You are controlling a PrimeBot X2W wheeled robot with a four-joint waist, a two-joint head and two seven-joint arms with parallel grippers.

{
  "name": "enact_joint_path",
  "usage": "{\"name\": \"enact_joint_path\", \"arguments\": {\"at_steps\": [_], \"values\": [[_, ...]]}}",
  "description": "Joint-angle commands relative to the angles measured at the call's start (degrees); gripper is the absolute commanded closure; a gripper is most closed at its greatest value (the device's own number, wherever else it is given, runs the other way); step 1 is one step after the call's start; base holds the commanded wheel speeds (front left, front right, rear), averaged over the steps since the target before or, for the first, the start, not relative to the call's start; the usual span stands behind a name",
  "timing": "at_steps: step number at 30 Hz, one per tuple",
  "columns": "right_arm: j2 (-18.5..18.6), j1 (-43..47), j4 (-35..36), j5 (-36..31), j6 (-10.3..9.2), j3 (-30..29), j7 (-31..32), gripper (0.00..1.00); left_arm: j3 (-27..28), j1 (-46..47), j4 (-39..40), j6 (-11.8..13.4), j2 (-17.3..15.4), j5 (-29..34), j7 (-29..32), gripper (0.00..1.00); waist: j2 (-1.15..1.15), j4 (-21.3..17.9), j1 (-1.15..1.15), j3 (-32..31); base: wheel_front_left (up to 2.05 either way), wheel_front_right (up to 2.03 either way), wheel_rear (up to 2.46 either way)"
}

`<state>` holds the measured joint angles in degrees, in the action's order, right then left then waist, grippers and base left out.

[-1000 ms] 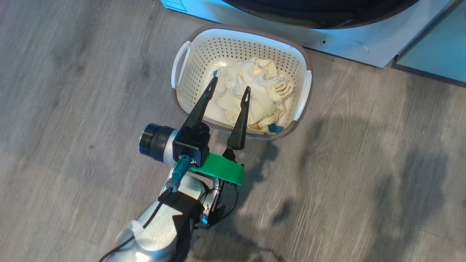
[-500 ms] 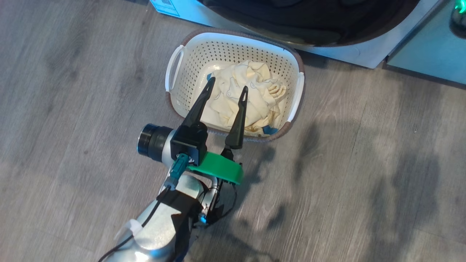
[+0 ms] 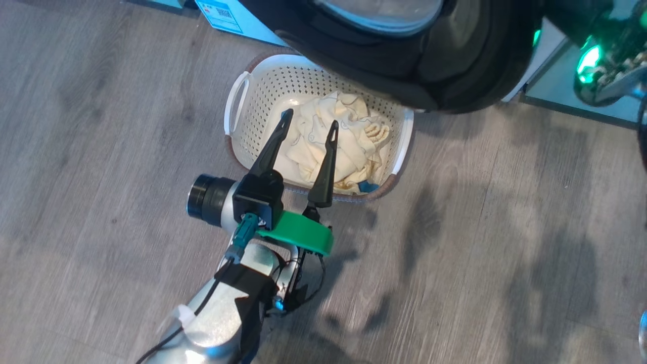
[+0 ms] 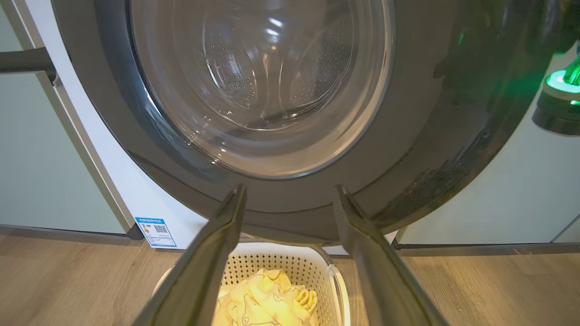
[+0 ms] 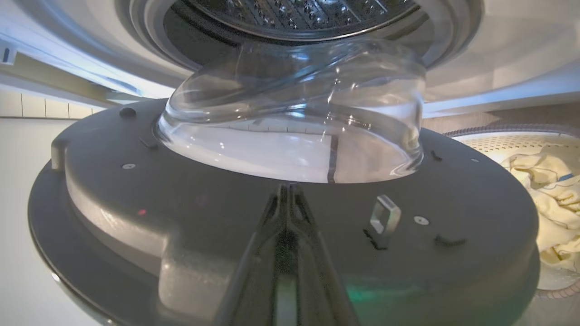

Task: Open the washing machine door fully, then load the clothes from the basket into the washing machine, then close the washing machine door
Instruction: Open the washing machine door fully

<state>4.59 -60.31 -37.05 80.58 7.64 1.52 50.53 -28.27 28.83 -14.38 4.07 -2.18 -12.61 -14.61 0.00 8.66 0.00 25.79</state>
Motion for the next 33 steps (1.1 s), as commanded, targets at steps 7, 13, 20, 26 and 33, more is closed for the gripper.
{"name": "enact_joint_path", "arguments": {"at_steps": [7,13,20,26,33], "values": [[-1.69,5.60,9.53,4.57,-0.15,5.57,3.17,1.00,1.83,-1.23,1.27,0.02,-0.70,0.28,-0.39,0.00,0.00,0.04,0.00,-1.07,0.00,0.00,0.00],[-1.70,9.94,14.66,7.56,-0.15,10.25,3.75,1.00,1.81,-1.61,0.88,-0.14,-0.70,0.18,-0.39,0.00,0.00,0.28,0.00,-1.84,0.00,0.00,0.00],[-1.70,13.74,18.24,9.93,-0.15,14.81,2.72,1.00,1.65,-2.17,0.59,-0.25,-0.70,0.01,-0.39,0.00,0.00,0.64,0.00,-2.86,0.00,0.00,0.00],[-1.70,16.02,19.34,11.37,-0.15,18.09,1.31,1.00,1.58,-2.58,0.41,-0.40,-0.70,-0.04,-0.39,0.00,0.00,1.01,0.00,-3.60,0.00,0.00,0.00],[-1.71,16.71,19.01,11.76,-0.15,18.73,-2.18,1.00,1.62,-2.97,0.23,-0.53,-0.70,-0.12,-0.39,0.00,0.00,1.18,0.00,-4.18,0.00,0.00,0.00]]}}
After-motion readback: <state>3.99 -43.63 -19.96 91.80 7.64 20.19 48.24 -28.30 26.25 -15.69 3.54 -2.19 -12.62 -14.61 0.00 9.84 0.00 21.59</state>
